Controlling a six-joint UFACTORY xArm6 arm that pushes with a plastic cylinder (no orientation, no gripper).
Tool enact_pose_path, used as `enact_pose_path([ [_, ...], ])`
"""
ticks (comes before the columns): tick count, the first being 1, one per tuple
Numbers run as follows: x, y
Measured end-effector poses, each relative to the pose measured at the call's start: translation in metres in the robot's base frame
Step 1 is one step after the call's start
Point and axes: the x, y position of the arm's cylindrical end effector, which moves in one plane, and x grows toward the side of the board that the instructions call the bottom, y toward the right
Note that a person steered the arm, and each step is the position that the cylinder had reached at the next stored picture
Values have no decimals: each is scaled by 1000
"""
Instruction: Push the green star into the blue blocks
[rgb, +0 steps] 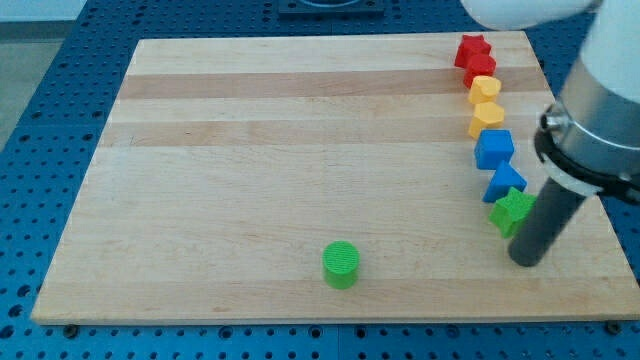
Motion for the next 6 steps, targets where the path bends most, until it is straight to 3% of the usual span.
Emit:
enact_pose_path([
  [2,3,1],
  [6,-67,1],
])
